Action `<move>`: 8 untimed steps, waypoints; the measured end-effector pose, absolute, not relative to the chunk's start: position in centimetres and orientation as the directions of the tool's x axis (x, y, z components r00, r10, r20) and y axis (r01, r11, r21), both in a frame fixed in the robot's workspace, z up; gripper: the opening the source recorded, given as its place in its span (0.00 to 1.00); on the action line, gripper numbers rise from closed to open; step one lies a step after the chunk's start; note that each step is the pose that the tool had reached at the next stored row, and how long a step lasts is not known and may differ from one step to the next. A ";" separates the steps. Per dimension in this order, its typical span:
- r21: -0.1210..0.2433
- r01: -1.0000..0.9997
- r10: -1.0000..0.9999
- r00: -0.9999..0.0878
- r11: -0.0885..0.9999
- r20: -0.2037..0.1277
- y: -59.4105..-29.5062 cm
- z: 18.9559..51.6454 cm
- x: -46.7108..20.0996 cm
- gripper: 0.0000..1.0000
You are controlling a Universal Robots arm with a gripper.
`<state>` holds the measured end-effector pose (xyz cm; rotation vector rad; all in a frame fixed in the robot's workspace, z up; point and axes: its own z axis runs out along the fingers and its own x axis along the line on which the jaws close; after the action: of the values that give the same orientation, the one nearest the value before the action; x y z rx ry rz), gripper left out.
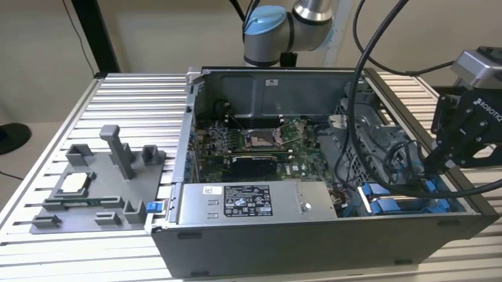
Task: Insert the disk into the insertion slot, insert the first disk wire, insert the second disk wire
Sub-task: 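Insert the second disk wire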
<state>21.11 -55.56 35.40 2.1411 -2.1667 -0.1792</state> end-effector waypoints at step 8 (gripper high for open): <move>0.146 -0.989 -1.000 -0.013 0.010 -0.021 -55.4 35.3 21.1 0.00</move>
<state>21.09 -55.43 35.35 2.1423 -2.1678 -0.1820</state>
